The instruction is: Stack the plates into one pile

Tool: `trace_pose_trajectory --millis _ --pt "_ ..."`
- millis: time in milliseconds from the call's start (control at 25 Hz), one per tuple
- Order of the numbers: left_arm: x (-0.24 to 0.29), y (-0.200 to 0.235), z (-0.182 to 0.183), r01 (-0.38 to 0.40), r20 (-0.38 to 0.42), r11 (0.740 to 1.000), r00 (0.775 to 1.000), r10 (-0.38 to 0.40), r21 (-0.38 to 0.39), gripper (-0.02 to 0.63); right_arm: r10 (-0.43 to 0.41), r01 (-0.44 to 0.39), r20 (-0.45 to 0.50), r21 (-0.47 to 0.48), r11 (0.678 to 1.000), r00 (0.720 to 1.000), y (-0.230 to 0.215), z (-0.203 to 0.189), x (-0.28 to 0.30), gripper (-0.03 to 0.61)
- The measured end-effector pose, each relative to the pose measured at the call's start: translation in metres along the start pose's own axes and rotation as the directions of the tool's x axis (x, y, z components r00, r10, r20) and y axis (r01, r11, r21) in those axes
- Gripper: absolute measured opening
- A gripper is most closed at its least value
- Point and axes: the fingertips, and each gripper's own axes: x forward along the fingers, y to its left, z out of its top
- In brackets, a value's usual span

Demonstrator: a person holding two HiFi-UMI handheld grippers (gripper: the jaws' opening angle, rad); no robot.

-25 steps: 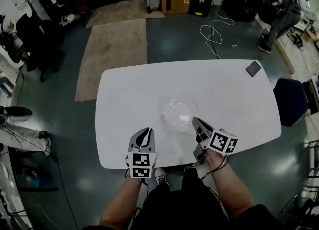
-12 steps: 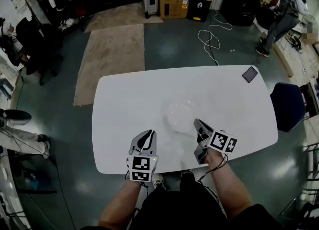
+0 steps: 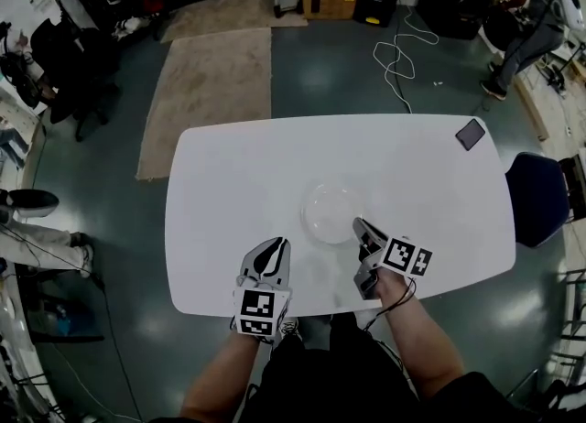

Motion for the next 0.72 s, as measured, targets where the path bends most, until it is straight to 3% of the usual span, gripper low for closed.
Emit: trace_pose_trajectory --millis 720 --pt "0.012 -0.005 -0.014 -0.033 -0.010 0.998 0.999 0.032 -0.054 0.041 -0.010 0.015 -0.074 0.061 0.998 0.997 -0.036 -0.011 0.022 0.026"
